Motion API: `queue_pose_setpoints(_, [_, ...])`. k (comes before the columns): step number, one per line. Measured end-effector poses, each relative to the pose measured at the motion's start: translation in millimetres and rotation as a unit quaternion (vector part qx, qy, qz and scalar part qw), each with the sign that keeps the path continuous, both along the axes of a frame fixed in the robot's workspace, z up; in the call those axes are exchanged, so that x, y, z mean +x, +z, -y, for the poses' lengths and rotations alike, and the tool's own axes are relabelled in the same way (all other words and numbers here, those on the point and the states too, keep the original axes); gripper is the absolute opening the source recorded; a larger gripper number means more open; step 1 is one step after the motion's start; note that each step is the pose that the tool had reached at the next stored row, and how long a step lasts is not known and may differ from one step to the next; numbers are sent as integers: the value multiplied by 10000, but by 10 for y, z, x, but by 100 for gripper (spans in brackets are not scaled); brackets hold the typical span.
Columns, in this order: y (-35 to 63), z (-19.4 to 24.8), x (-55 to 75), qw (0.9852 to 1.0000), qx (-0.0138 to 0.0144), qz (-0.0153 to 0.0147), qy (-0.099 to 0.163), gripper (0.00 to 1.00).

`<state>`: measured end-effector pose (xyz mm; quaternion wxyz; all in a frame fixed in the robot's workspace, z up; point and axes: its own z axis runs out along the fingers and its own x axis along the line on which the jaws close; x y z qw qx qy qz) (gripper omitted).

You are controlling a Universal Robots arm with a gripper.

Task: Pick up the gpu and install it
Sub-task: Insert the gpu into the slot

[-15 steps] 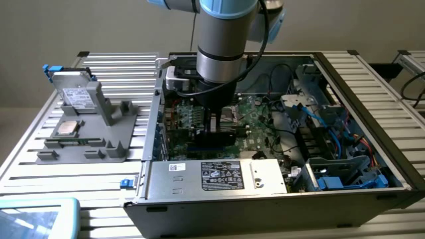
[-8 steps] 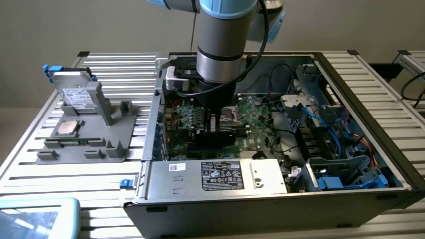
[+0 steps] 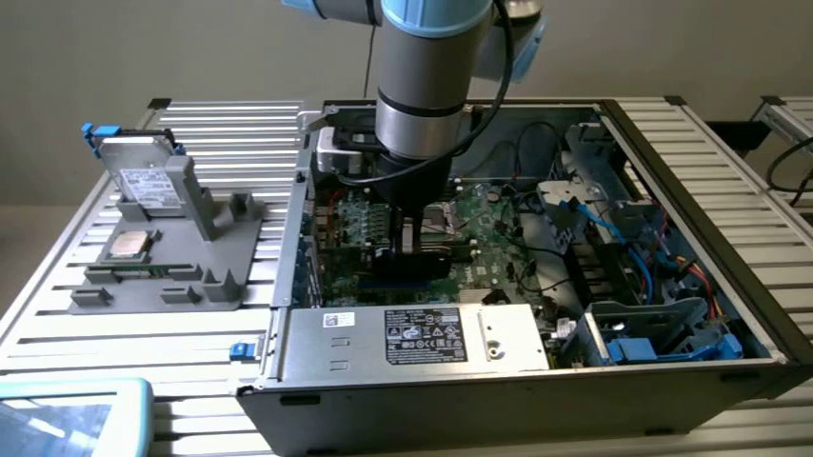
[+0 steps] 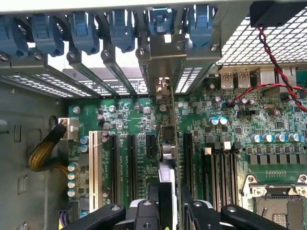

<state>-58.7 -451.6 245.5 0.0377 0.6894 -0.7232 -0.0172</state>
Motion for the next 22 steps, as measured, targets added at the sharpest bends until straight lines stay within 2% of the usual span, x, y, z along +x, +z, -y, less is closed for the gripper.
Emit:
queue_pose_setpoints(5, [0, -1, 0, 10000, -11, 0, 0, 27])
queue_pose_setpoints(22, [-21, 0, -1, 10000, -12, 2, -3, 27])
